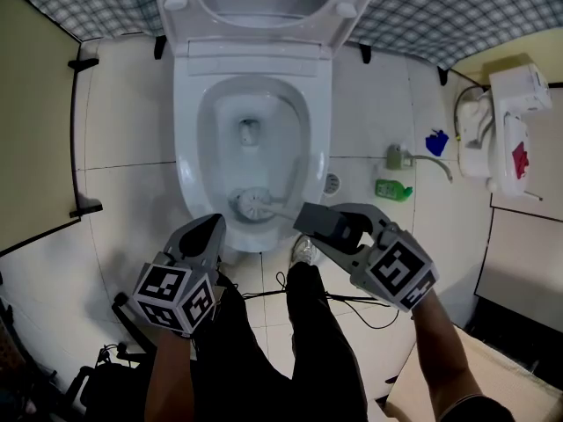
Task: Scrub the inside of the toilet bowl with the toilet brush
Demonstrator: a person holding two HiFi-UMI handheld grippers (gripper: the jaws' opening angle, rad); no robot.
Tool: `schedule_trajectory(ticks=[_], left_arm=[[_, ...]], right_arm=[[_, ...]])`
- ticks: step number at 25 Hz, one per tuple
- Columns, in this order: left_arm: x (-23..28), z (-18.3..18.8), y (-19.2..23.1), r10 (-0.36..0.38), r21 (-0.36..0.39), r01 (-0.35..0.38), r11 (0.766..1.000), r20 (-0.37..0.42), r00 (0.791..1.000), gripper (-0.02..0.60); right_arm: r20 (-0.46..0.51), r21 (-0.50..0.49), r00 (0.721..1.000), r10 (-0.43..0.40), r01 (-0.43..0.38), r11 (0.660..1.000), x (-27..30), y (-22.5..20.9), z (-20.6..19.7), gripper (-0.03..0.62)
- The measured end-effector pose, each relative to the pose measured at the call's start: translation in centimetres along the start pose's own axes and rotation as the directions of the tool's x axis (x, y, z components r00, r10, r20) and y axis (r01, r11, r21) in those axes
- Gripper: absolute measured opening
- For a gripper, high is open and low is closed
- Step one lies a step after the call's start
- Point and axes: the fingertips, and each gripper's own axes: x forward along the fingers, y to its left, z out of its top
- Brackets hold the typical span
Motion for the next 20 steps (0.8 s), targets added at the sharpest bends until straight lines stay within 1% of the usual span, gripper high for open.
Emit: schedule_trajectory(ticks=[2, 5, 7, 9, 11, 15, 20], left_arm=[[0.0, -0.2, -0.2, -0.003, -0.001, 0.003, 1.000, -0.003, 1.000, 0.008], [0.0, -0.4, -0.4, -0.008, -0.003, 0.008, 1.000, -0.007, 1.000, 0.008], [0.1, -0.5, -0.4, -0.009, -0.005, 0.009, 1.000, -0.007, 1.000, 0.008], [0.1, -0.6, -0.4, -0.008, -0.005, 0.008, 1.000, -0.008, 1.000, 0.008], [0.2, -0.6, -0.4, -0.009, -0.006, 0.009, 1.000, -0.009, 1.000, 0.008], [0.2, -0.6, -0.2, -0.010, -0.003, 0.010, 1.000, -0.013, 1.000, 0.008], [0.3, -0.6, -0.1, -0.009, 0.000, 0.009, 1.000, -0.014, 1.000, 0.008]], right_arm=[[-0.029, -0.034, 0.999, 0.016, -0.017, 0.999, -0.7, 0.2, 0.2, 0.192], [-0.125, -0.098, 0.992, 0.017, -0.029, 0.995, -0.7, 0.1, -0.3, 0.192], [-0.184, -0.123, 0.983, 0.014, -0.037, 0.992, -0.1, -0.4, -0.7, 0.192], [-0.211, -0.110, 0.977, 0.021, -0.045, 0.993, 0.8, -1.0, -1.1, 0.192], [-0.213, -0.076, 0.977, 0.028, -0.045, 0.996, 1.8, -2.0, -1.1, 0.192], [-0.212, -0.028, 0.977, -0.009, 0.004, 1.000, 4.2, -4.7, -1.0, 0.192], [-0.236, -0.007, 0.966, -0.104, 0.105, 0.994, 7.5, -8.5, -1.0, 0.192]])
